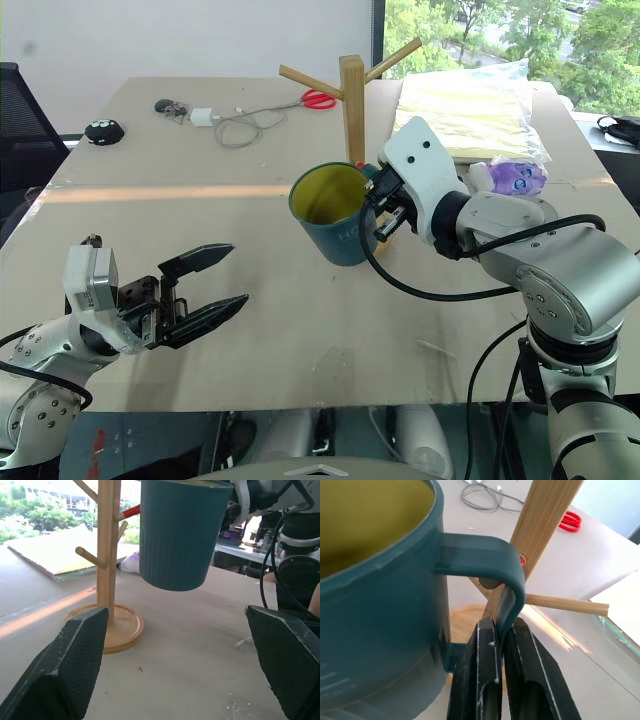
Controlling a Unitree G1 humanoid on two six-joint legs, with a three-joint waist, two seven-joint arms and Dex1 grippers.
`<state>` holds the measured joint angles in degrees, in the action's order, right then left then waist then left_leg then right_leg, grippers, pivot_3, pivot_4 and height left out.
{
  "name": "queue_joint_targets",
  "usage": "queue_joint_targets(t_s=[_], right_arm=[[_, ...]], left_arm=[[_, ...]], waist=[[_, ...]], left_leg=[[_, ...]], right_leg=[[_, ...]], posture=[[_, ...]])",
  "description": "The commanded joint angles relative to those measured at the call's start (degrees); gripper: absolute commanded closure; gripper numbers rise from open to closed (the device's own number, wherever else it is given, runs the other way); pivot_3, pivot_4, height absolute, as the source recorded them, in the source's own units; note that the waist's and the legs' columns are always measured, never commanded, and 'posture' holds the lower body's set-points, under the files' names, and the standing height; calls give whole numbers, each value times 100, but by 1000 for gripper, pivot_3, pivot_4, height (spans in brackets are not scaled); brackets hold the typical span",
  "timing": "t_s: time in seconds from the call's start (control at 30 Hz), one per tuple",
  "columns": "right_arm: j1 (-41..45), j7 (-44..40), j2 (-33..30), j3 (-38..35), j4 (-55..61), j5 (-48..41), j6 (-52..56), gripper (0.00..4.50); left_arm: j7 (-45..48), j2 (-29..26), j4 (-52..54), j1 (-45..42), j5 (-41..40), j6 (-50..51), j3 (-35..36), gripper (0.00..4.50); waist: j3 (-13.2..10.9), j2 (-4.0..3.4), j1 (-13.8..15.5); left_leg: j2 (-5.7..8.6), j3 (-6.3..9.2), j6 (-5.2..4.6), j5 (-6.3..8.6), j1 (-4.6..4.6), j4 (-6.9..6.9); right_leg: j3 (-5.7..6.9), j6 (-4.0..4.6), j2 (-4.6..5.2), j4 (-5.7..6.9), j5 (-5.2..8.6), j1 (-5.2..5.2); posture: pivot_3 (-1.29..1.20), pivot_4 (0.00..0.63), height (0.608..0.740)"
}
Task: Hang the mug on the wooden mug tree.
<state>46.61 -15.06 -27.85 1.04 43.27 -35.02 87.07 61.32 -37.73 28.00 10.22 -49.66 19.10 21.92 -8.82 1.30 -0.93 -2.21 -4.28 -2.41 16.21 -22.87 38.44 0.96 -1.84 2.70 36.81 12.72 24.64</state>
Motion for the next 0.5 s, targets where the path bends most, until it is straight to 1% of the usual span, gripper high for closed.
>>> queue_joint_targets(t_s=[0.03, 0.13, 0.23, 0.33, 0.37, 0.4, 0.43, 0.47, 0.5], right_arm=[[288, 125, 82, 47, -171, 217, -192, 4469], [365, 232, 59, 268, -474, 462, -298, 4469], [367, 146, 37, 566, -804, 604, -551, 4469], [217, 21, -41, 789, -888, 695, -820, 3627], [188, 30, -36, 782, -882, 718, -850, 3172], [145, 31, -39, 677, -821, 729, -895, 2621], [75, -45, -50, 482, -718, 669, -971, 2194], [-45, -198, -153, 264, -552, 564, -1057, 1670], [-200, -447, -327, 87, -373, 448, -1242, 1670]], left_arm=[[75, -66, 28, -58, -76, 0, 18, 0], [85, -53, 36, -38, -69, -2, 39, 0], [28, -14, 131, 38, -76, 8, 41, 0], [-54, 11, 211, 88, -87, 26, 30, 0], [-69, 14, 228, 102, -90, 27, 29, 0], [-117, 15, 270, 127, -87, 44, 29, 0], [-154, 6, 313, 147, -105, 79, 23, 0], [-198, -8, 369, 181, -128, 131, 11, 0], [-261, -25, 413, 208, -143, 197, -8, 0]], waist=[[0, 0, -4], [0, 1, -1], [1, 1, -2], [0, 1, 1], [0, 1, 5], [0, 1, 5], [0, 1, 5], [0, 1, 12], [0, 1, 27]], left_leg=[[0, -1, 0, 0, 1, 0], [0, -1, 1, 0, 1, 0], [1, -3, 6, -4, 1, 0], [1, -4, 10, -6, -1, 0], [1, -3, 9, -5, -1, 0], [1, -3, 9, -5, -1, 0], [1, -3, 9, -5, -1, -1], [0, -2, 9, -5, -2, -1], [1, -2, 8, -4, -3, -1]], right_leg=[[-1, 0, 0, 0, 0, 0], [-1, 0, 0, 0, 0, 0], [-1, 0, 1, 0, 0, 0], [-2, 0, 1, -1, 0, 1], [-1, 0, 1, -1, 0, 1], [-1, 0, 2, -1, 0, 1], [-1, 0, 2, -1, 0, 1], [-1, 0, 2, -2, 0, 1], [-1, -1, 3, -2, 0, 1]], posture=[[0, 150, 740], [0, 150, 740], [0, 150, 740], [0, 150, 740], [0, 150, 740], [0, 150, 740], [0, 150, 740], [0, 150, 740], [0, 150, 740]])
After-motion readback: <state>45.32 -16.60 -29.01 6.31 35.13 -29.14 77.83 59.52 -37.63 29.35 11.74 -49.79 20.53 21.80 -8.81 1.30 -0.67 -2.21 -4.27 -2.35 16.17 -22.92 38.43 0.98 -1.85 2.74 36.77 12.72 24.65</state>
